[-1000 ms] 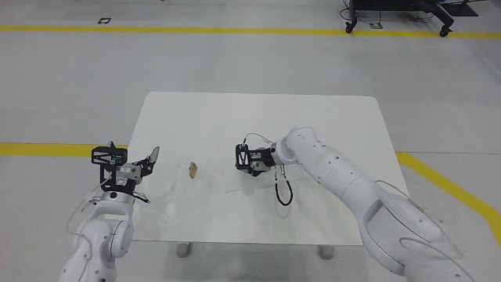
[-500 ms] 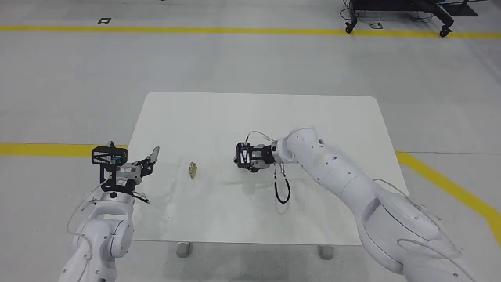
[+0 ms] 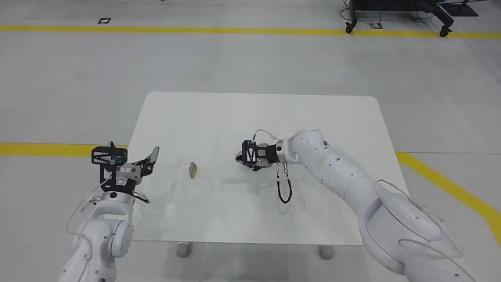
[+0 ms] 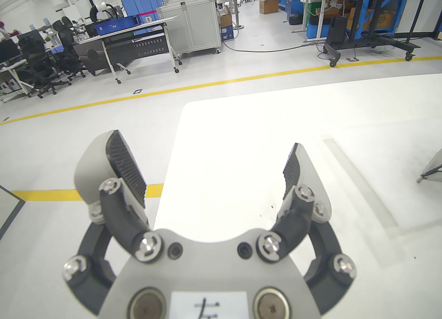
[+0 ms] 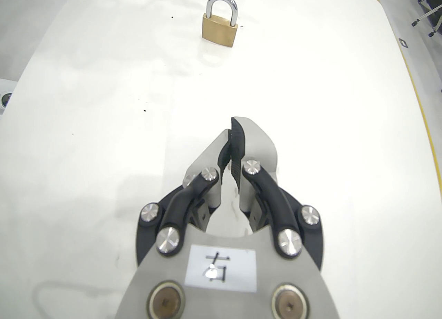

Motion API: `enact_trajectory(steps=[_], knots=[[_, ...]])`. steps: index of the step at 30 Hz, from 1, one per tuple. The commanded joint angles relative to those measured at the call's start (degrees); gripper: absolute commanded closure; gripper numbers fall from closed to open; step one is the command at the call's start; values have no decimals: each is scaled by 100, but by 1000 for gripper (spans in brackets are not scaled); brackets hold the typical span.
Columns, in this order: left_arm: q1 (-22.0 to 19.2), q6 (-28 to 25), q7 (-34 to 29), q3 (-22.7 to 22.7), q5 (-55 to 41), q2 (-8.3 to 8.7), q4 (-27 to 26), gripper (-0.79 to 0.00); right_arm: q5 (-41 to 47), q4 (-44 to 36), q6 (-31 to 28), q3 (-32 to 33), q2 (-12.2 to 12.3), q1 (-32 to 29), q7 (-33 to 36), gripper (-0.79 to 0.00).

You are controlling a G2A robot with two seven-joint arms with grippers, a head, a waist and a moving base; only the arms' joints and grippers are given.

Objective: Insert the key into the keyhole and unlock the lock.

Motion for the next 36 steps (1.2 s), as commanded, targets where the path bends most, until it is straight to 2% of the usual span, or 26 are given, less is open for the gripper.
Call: enact_trajectory(steps=[1, 3, 6, 9, 13, 25, 30, 36], knots=[[6, -10, -10, -2, -9, -1, 10, -785, 0, 0, 0, 0, 0, 0, 0, 0], [25, -78, -153, 29, 215, 7, -73, -785, 64, -97, 91, 33, 16, -90, -100, 0], [-55, -511, -504, 186, 395, 21, -251, -785, 50, -143, 202, 114, 125, -201, -482, 0], [-273, -782, -876, 419, 647, 24, -339, -785, -29, -170, 128, 154, 232, -272, -832, 0], [-611, -1035, -1281, 878, 981, 2, -302, -785, -96, -194, 126, 188, 319, -352, -971, 0], [-1844, -1564, -2569, 2143, 1582, -139, 337, -785, -87, -363, 232, 385, 563, -580, -1658, 0], [-2136, -1681, -2760, 2561, 1653, -211, 673, -785, -72, -374, 214, 463, 645, -622, -1788, 0], [-2335, -1464, -2832, 2886, 1769, -292, 1022, -785, -50, -459, 208, 543, 726, -677, -1929, 0]])
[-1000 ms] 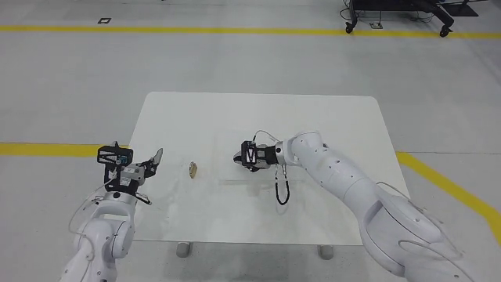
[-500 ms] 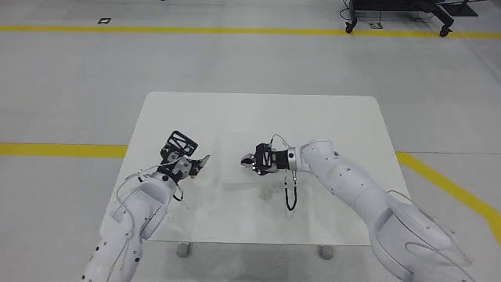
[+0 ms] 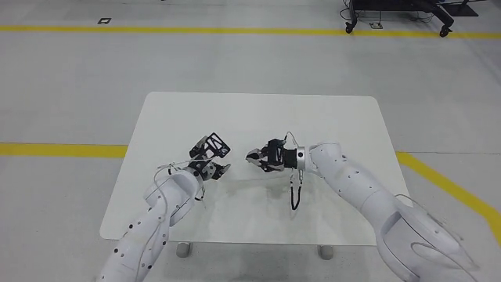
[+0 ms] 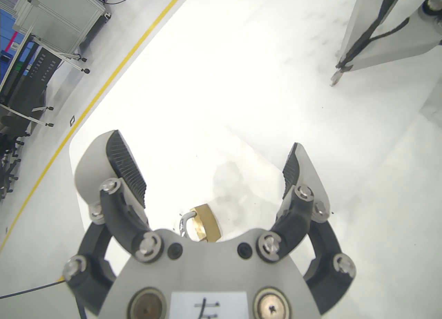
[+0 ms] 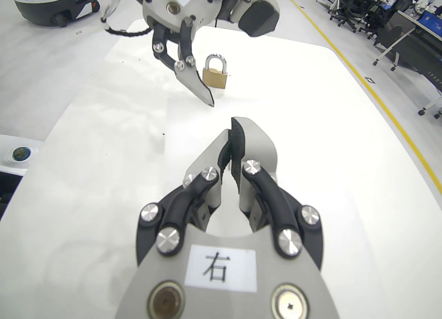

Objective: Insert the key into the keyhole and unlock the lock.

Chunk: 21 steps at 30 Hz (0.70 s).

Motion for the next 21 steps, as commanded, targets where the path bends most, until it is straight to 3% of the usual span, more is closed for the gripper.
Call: enact_trajectory(steps=[1, 10, 13, 19, 21], knots=[[-60, 86, -10, 82, 45, -24, 100, -785, 1, -33, -7, 23, 27, -19, -48, 0], [-218, 266, 19, 46, 8, -67, 241, -785, 287, -129, -107, 181, 173, -173, -666, 0], [-143, 268, 109, -255, -164, -31, 51, -785, 534, -324, -182, 188, 264, -263, -591, 0], [309, 66, 359, -1331, -931, 102, -634, -785, 558, -313, -200, 195, 278, -267, -573, 0], [372, 81, 402, -1463, -1009, 115, -703, -785, 558, -313, -200, 195, 278, -267, -573, 0]])
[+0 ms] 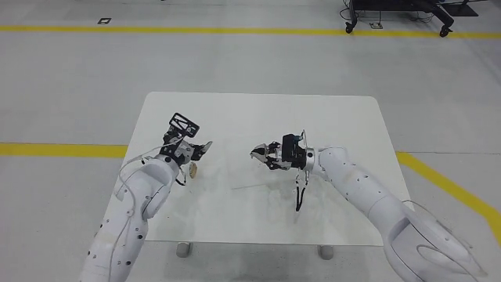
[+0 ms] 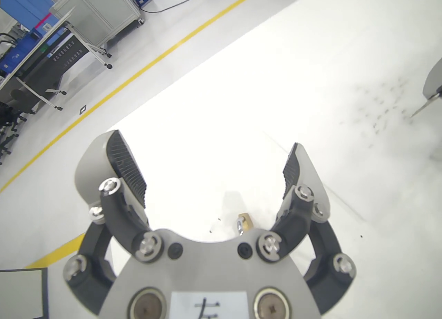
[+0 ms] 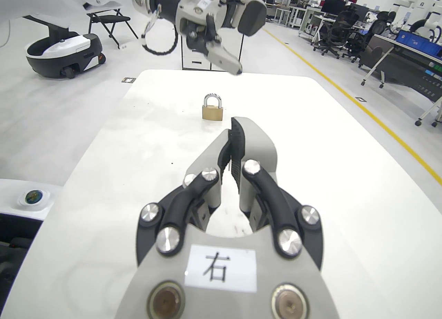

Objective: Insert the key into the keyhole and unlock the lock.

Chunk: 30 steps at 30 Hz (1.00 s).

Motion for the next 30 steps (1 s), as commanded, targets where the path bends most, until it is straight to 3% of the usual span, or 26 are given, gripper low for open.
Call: enact_trajectory(steps=[1, 5, 11, 16, 23, 26, 30], knots=[[26, 8, 17, -51, -28, 4, -21, -785, 0, 0, 0, 0, 0, 0, 0, 0], [26, 8, 17, -51, -28, 4, -21, -785, 370, -210, -120, 64, -5, -143, 120, 0], [26, 8, 17, -51, -28, 4, -21, -785, 2437, -766, -934, 441, 68, -478, 934, 0], [26, 8, 17, -51, -28, 4, -21, -785, 3528, -858, -934, 412, 211, -616, 934, 0], [39, -24, 50, -29, -78, 0, -37, -785, 3621, -861, -934, 395, 227, -620, 934, 0], [91, -436, 203, -9, -1125, -29, 0, -785, 3621, -861, -934, 395, 227, -620, 934, 0], [-67, -1564, -43, -311, -4023, -40, 540, -785, 4253, -994, -934, 526, 197, -807, 1272, 0]])
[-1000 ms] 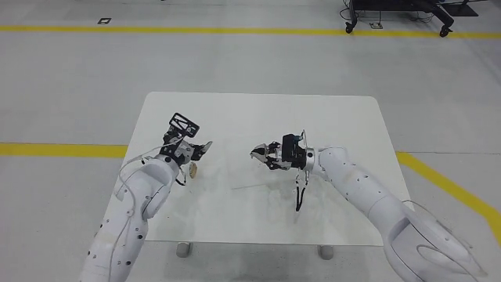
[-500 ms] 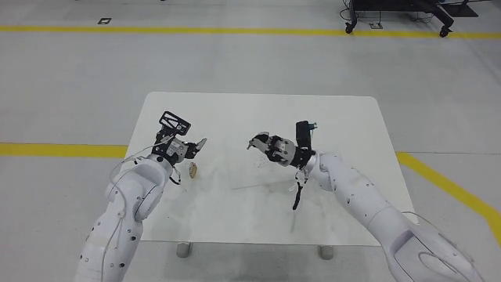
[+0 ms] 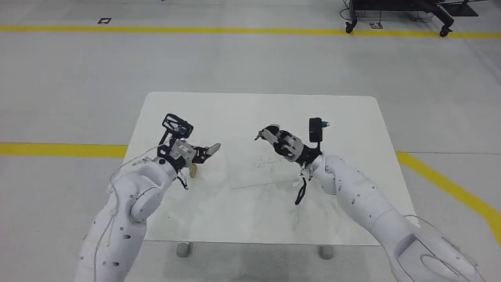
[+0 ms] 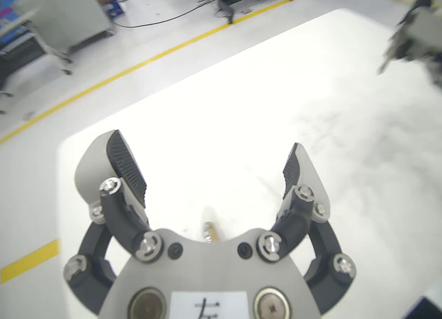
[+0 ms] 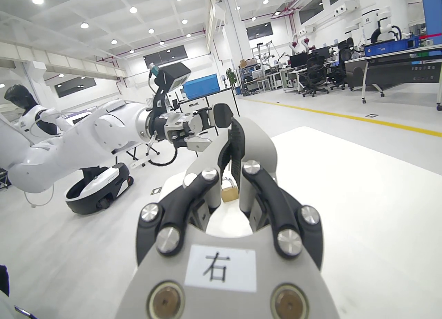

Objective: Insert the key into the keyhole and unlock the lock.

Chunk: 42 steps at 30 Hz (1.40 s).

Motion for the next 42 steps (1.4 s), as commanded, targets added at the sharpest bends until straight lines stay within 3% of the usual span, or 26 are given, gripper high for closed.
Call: enact_trajectory(steps=[1, 4, 7, 10, 14, 20, 22, 29, 32, 38, 39, 40, 42], knots=[[-110, -644, -339, -143, -2313, 3, 345, -785, 476, -83, -74, 47, -30, -89, 199, 0], [-304, -1152, -1259, -71, -4729, 16, 827, -785, 1179, -268, -74, -23, -82, -213, 401, 0], [-658, -1178, -2474, 140, -6993, 27, 1456, -785, 1880, -410, -74, -166, -119, -258, 706, 0], [-1017, -1164, -3278, 354, -8030, 15, 2031, -785, 2473, -595, -74, -396, -137, -236, 1160, 0], [-1308, -1526, -3298, 678, -7947, -46, 2368, -763, 3407, -731, -74, -614, -128, -197, 1606, 0], [-1476, -1728, -2833, 1060, -7264, -122, 2536, -511, 4311, -902, -74, -743, -81, -150, 2288, 0], [-1496, -1758, -2753, 1142, -7170, -135, 2557, -385, 4495, -924, -74, -753, -78, -148, 2481, 0], [-1536, -1807, -2625, 1247, -7101, -137, 2584, -363, 4804, -896, -74, -699, -103, -148, 3018, 0], [-1533, -1819, -2598, 1270, -7020, -128, 2567, -314, 4845, -916, -74, -644, -116, -175, 3147, 0], [-1528, -1780, -2529, 1295, -6986, -111, 2557, -157, 4902, -942, -74, -534, -140, -231, 3402, 0], [-1527, -1767, -2518, 1298, -6981, -108, 2555, -49, 4906, -944, -74, -511, -143, -238, 3439, 0], [-1527, -1758, -2509, 1300, -6969, -105, 2550, 0, 4915, -953, -74, -488, -146, -248, 3470, 0], [-1525, -1729, -2497, 1307, -6939, -98, 2542, 0, 4932, -966, -74, -441, -152, -272, 3532, 0]])
